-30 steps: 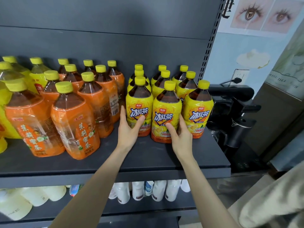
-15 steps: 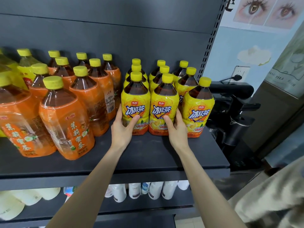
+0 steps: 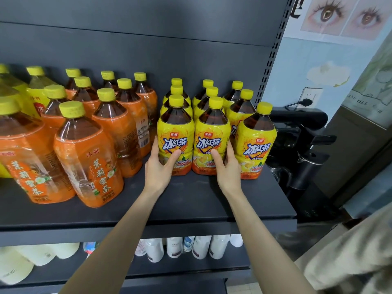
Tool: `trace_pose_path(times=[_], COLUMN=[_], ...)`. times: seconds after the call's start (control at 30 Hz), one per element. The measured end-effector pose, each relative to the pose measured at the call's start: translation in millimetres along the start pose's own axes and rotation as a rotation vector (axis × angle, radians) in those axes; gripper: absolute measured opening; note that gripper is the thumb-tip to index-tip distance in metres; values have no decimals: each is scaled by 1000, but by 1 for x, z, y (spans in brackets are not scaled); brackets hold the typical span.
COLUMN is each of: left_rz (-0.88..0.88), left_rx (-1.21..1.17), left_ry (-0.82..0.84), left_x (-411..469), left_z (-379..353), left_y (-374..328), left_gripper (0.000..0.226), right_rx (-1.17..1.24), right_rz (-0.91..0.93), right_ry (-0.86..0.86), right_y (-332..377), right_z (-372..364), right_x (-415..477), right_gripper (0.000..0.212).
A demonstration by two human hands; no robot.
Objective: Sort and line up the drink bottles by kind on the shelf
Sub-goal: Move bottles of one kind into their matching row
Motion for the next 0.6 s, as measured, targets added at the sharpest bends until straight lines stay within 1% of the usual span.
trace_pose_path(times=[0.07, 0.13, 0.2, 0.27, 0.3, 0.37, 0.4, 0.47, 0.53, 0.57, 0.6], left_rz=[16, 41, 55, 33, 4, -43, -55, -71, -113, -126, -135], left_rx=[17, 17, 30, 77, 105, 110, 89, 45, 22, 14, 11], left_ry=[30, 11, -55, -147, -190, -222, -209, -155, -92, -63, -42], left_x=[-2, -7, -18, -33, -40, -51, -53, -54, -51, -49, -47], left_z=[1, 3, 9, 15, 16, 10, 4, -14, -35, -45, -54], left_y=[-1, 1, 0, -6, -12, -25, -31, -40, -51, -55, -58], left_gripper=[79, 87, 85, 70, 59, 38, 31, 24, 24, 24, 24], right_rx=[-34, -65, -47, -35, -29, -1, 3, -21, -55, -43, 17], right_rz=[-18, -28, -24, 1, 30, 83, 92, 81, 43, 8, -27], right_ry=[0, -10, -60, -154, -223, -376, -431, -463, -389, -321, -241], right_y=[0, 2, 7, 11, 16, 21, 22, 18, 14, 12, 9], right_z=[1, 5, 18, 38, 51, 79, 91, 107, 115, 117, 116], right_x=[-7, -18, -31, -41, -46, -51, -48, -36, -19, -10, -2], right_gripper=[89, 86, 65, 41, 33, 26, 30, 50, 76, 83, 86])
Point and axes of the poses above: each hand's wrist, its own x-axis towards the middle knuckle, its own z-axis out of the back of the hand, y = z × x, the point moved 8 cm from there along x, towards the middle knuckle, and after that the axes turned 6 degrees about -z, right-handed, at the moved point
